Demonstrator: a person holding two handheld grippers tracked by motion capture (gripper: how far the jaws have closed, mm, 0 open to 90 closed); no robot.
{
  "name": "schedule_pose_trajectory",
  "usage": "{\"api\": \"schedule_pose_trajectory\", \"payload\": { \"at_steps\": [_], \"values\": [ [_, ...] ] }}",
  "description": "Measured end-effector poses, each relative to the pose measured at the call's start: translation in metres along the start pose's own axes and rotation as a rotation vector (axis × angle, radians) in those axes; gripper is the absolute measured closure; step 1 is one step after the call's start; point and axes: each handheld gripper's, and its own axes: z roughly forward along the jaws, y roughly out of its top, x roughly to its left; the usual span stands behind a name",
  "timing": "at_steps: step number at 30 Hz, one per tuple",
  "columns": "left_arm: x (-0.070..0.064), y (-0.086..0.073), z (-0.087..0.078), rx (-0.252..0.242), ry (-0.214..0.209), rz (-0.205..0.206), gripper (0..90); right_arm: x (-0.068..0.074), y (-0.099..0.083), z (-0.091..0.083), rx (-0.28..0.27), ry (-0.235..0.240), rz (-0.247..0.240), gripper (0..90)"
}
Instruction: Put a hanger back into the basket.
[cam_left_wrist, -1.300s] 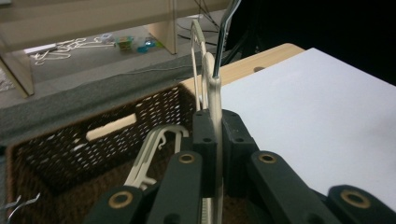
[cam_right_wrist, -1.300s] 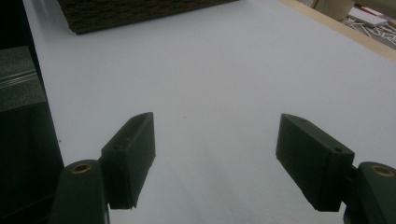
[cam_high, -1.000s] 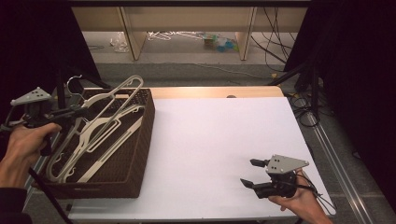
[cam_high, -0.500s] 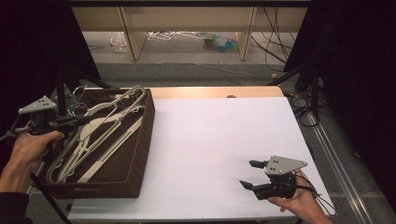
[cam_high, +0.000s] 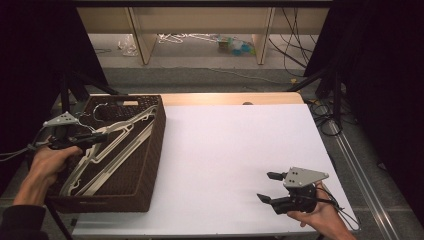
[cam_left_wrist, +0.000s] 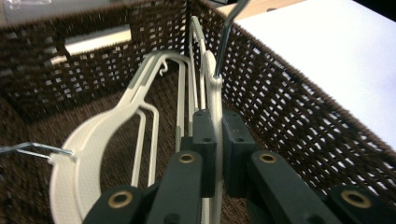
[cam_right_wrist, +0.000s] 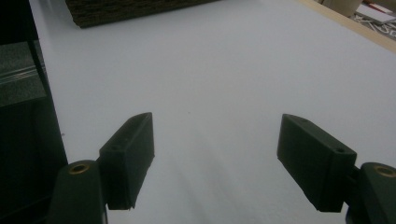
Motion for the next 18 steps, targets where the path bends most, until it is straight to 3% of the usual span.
{"api": "schedule_pose_trajectory", "payload": {
  "at_steps": [2,5,7,9,10,12,18],
  "values": [
    [0.002,-0.003,0.005,0.011,0.006,-0.024,85.3,0.000,0.000,0.000,0.004,0.002,-0.005,28.1],
    [0.003,-0.006,0.010,0.037,0.030,-0.025,85.0,0.000,-0.001,0.000,0.006,0.000,-0.002,28.1],
    [0.005,-0.008,0.012,0.035,0.012,-0.051,84.9,0.000,-0.001,0.000,0.006,0.001,-0.001,28.1],
    [0.006,-0.010,0.012,0.048,0.028,-0.050,85.0,-0.001,-0.001,0.001,0.005,0.001,-0.001,28.1],
    [0.006,-0.010,0.013,0.034,0.027,-0.069,84.9,0.000,-0.001,0.001,0.006,-0.001,0.000,28.1],
    [0.009,-0.010,0.012,0.058,0.067,-0.043,84.0,0.000,-0.001,0.001,0.009,0.001,0.001,28.1],
    [0.014,-0.012,0.014,0.073,0.147,-0.049,81.1,0.000,-0.001,0.001,0.005,0.001,-0.001,28.0]
  ]
}}
